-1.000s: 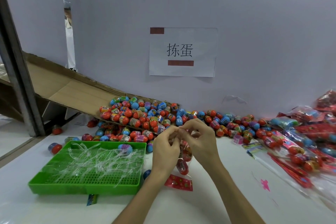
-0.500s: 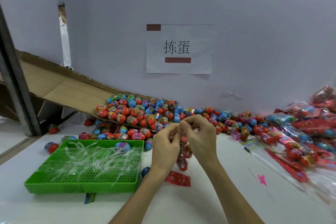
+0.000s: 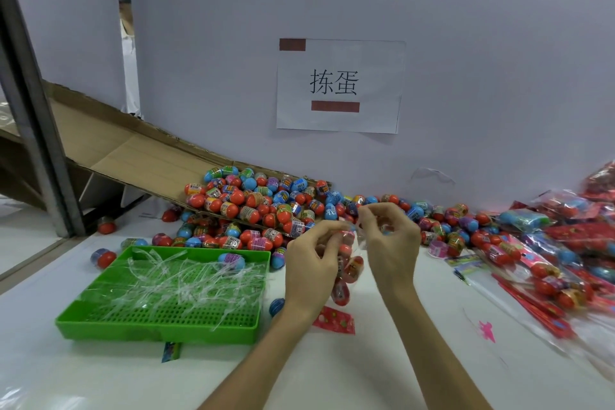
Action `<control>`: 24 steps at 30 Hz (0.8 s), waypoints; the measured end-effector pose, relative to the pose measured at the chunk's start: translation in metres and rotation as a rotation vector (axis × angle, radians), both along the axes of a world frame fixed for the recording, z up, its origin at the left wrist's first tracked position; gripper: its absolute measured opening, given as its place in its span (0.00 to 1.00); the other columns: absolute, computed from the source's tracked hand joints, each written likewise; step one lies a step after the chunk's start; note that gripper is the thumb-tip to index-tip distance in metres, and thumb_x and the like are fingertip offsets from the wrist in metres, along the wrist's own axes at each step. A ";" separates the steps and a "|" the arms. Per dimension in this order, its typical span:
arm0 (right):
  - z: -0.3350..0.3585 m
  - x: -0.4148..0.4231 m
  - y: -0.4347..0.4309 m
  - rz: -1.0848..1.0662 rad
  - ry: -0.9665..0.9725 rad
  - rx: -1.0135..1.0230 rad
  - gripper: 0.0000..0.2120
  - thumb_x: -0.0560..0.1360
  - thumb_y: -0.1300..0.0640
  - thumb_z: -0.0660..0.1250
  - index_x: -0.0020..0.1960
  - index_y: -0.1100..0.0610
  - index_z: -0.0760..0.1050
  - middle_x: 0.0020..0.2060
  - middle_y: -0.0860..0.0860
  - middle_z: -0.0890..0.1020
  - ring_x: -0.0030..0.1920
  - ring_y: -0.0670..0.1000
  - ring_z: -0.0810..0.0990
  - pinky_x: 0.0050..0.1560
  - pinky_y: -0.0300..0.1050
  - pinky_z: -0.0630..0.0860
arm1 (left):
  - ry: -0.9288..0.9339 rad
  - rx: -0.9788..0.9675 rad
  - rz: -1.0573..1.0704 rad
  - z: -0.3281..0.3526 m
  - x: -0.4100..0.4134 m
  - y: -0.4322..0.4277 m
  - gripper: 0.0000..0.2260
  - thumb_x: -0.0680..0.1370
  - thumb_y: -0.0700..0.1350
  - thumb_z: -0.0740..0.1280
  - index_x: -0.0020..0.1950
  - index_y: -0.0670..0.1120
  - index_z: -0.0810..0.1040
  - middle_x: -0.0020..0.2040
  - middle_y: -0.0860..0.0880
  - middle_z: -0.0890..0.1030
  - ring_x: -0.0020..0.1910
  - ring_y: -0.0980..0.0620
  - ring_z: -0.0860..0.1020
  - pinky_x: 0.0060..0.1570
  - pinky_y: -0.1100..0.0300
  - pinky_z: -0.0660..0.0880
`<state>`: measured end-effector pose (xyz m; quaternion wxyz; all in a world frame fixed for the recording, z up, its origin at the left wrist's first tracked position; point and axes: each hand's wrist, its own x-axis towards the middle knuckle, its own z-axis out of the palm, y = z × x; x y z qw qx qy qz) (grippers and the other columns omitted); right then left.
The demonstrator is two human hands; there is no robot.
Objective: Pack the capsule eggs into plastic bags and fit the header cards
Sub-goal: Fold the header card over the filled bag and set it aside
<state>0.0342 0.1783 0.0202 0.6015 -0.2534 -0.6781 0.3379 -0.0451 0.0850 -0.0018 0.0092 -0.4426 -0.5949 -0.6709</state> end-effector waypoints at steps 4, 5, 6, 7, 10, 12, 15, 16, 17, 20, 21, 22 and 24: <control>0.001 0.016 0.023 -0.119 0.133 -0.133 0.03 0.79 0.57 0.71 0.49 0.56 0.82 0.40 0.49 0.84 0.40 0.46 0.82 0.39 0.31 0.77 | -0.103 0.014 0.025 -0.003 -0.001 0.000 0.08 0.82 0.36 0.67 0.53 0.46 0.85 0.45 0.54 0.87 0.45 0.56 0.85 0.46 0.62 0.82; 0.001 0.020 0.028 -0.139 0.179 -0.179 0.02 0.80 0.57 0.71 0.50 0.55 0.82 0.41 0.50 0.84 0.40 0.45 0.83 0.38 0.30 0.77 | -0.135 0.013 0.029 -0.004 -0.002 0.001 0.08 0.82 0.36 0.67 0.53 0.46 0.85 0.45 0.53 0.87 0.45 0.55 0.85 0.46 0.62 0.82; 0.002 0.024 0.031 -0.138 0.224 -0.216 0.02 0.80 0.57 0.70 0.49 0.53 0.81 0.41 0.50 0.85 0.39 0.43 0.83 0.37 0.31 0.78 | -0.167 0.013 0.030 -0.004 -0.002 0.001 0.08 0.82 0.36 0.67 0.53 0.46 0.85 0.45 0.53 0.87 0.46 0.54 0.85 0.46 0.61 0.82; 0.003 0.026 0.033 -0.127 0.249 -0.231 0.03 0.80 0.56 0.70 0.47 0.50 0.81 0.41 0.50 0.85 0.38 0.43 0.84 0.36 0.33 0.79 | -0.197 0.013 0.026 -0.004 -0.003 0.001 0.08 0.82 0.36 0.67 0.53 0.46 0.84 0.45 0.52 0.87 0.46 0.53 0.86 0.47 0.58 0.83; 0.005 0.027 0.032 -0.019 0.166 -0.170 0.04 0.80 0.51 0.70 0.46 0.46 0.80 0.41 0.46 0.85 0.42 0.46 0.83 0.41 0.38 0.80 | -0.238 0.010 0.019 -0.005 -0.005 0.001 0.09 0.83 0.37 0.66 0.52 0.47 0.84 0.45 0.50 0.87 0.46 0.50 0.86 0.50 0.48 0.84; 0.006 0.022 0.024 0.100 0.076 -0.090 0.05 0.77 0.44 0.71 0.47 0.45 0.80 0.40 0.45 0.83 0.41 0.48 0.82 0.40 0.38 0.79 | -0.238 0.023 0.038 -0.005 -0.006 0.001 0.09 0.83 0.37 0.66 0.51 0.49 0.84 0.45 0.52 0.87 0.46 0.52 0.86 0.50 0.47 0.84; 0.003 0.015 0.017 0.136 -0.105 0.092 0.10 0.74 0.44 0.76 0.49 0.48 0.81 0.38 0.43 0.81 0.37 0.47 0.81 0.37 0.38 0.79 | -0.220 0.041 0.062 -0.004 -0.006 0.000 0.09 0.83 0.38 0.67 0.51 0.50 0.84 0.44 0.54 0.87 0.46 0.55 0.86 0.50 0.50 0.84; 0.001 0.013 0.016 0.122 -0.167 0.135 0.08 0.74 0.47 0.77 0.48 0.50 0.82 0.39 0.43 0.82 0.38 0.47 0.82 0.38 0.40 0.80 | -0.215 0.042 0.065 -0.004 -0.006 0.000 0.09 0.83 0.38 0.67 0.51 0.50 0.84 0.44 0.54 0.87 0.46 0.54 0.86 0.51 0.50 0.84; -0.001 0.012 0.016 0.112 -0.213 0.161 0.06 0.74 0.51 0.77 0.46 0.52 0.83 0.38 0.44 0.82 0.38 0.47 0.82 0.40 0.41 0.81 | -0.213 0.043 0.067 -0.004 -0.006 0.000 0.10 0.83 0.38 0.67 0.51 0.51 0.84 0.44 0.54 0.87 0.47 0.54 0.86 0.51 0.51 0.84; -0.007 0.012 0.019 0.110 -0.286 0.191 0.03 0.74 0.56 0.77 0.44 0.54 0.84 0.36 0.44 0.82 0.37 0.45 0.82 0.41 0.40 0.81 | -0.211 0.041 0.069 -0.005 -0.005 0.001 0.10 0.83 0.38 0.67 0.51 0.52 0.84 0.45 0.54 0.86 0.47 0.54 0.86 0.51 0.52 0.84; -0.007 0.012 0.020 0.118 -0.302 0.185 0.03 0.75 0.57 0.76 0.44 0.52 0.83 0.36 0.44 0.82 0.37 0.45 0.81 0.40 0.39 0.81 | -0.212 0.038 0.071 -0.005 -0.004 0.001 0.10 0.83 0.38 0.67 0.51 0.52 0.84 0.44 0.55 0.86 0.48 0.54 0.85 0.50 0.52 0.84; -0.008 0.012 0.022 0.129 -0.314 0.170 0.05 0.76 0.57 0.75 0.43 0.51 0.81 0.35 0.44 0.81 0.36 0.46 0.81 0.39 0.40 0.80 | -0.211 0.037 0.070 -0.005 -0.003 0.001 0.10 0.83 0.38 0.67 0.51 0.51 0.84 0.44 0.55 0.86 0.47 0.54 0.85 0.50 0.53 0.84; -0.009 0.011 0.024 0.159 -0.322 0.111 0.09 0.79 0.59 0.70 0.43 0.49 0.77 0.34 0.46 0.80 0.35 0.49 0.80 0.39 0.46 0.81 | -0.203 0.030 0.064 -0.005 -0.001 0.001 0.09 0.83 0.38 0.67 0.52 0.51 0.84 0.45 0.56 0.86 0.48 0.54 0.85 0.50 0.54 0.84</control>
